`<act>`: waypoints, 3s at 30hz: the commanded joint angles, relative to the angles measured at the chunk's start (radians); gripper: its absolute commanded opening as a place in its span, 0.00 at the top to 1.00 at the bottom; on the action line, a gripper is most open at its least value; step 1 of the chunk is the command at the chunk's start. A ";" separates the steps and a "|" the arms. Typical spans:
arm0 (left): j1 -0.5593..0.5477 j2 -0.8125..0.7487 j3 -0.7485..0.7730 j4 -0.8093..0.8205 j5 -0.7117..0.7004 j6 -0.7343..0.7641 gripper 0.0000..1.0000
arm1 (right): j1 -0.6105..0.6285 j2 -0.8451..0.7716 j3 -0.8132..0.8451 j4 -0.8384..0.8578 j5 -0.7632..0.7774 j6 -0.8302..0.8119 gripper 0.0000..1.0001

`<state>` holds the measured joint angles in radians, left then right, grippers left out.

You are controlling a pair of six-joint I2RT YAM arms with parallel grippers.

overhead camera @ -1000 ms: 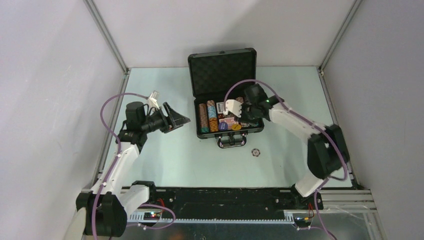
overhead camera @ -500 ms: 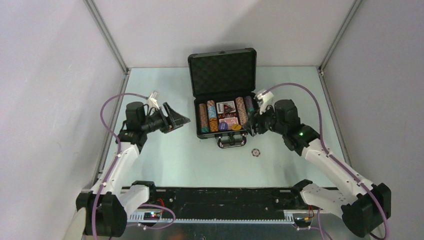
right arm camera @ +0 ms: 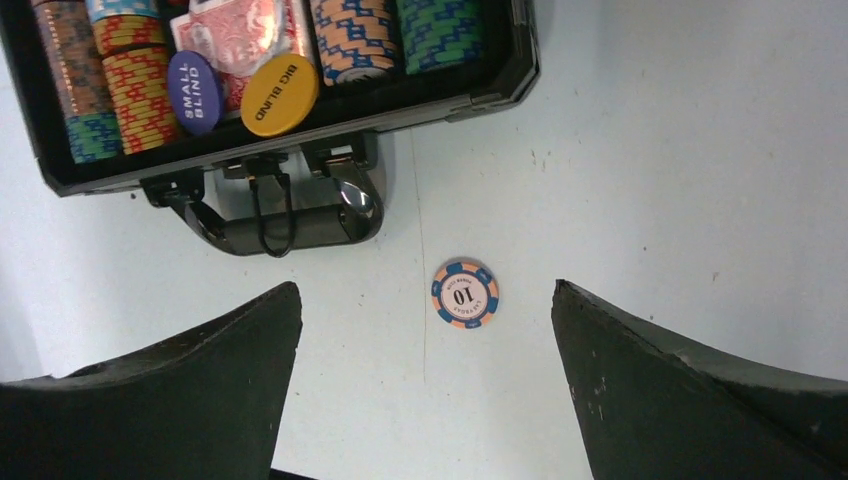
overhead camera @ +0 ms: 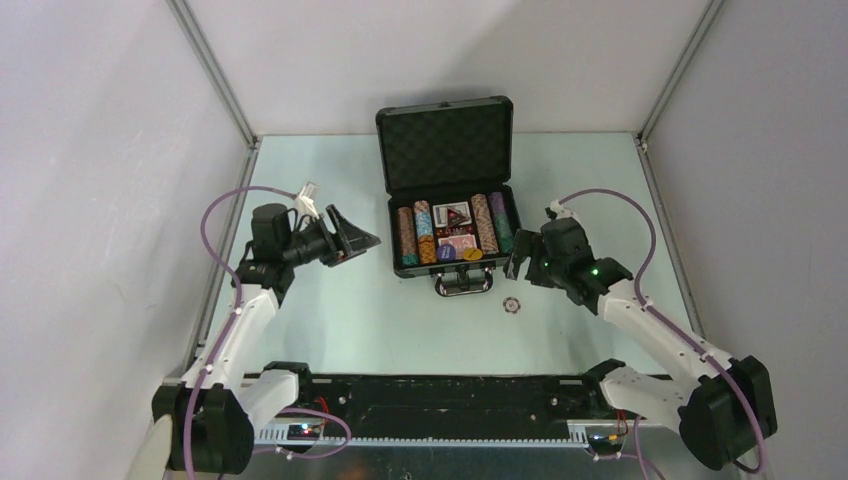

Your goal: Pack up texas hold em set

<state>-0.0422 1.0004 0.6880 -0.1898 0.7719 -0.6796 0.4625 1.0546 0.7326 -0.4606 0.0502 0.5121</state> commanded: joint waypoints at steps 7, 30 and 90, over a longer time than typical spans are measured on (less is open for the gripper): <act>0.013 -0.012 -0.004 0.015 0.012 0.023 0.29 | 0.115 0.158 0.013 -0.075 0.160 0.188 0.15; 0.013 -0.006 -0.003 0.015 0.013 0.022 0.29 | 0.157 0.416 0.016 -0.018 0.153 0.193 0.38; -0.006 -0.016 -0.009 0.016 -0.012 -0.009 0.28 | 0.253 0.427 0.095 -0.119 0.210 0.135 0.58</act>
<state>-0.0380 1.0004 0.6857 -0.1898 0.7700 -0.6811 0.7025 1.5261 0.8280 -0.5858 0.2493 0.6758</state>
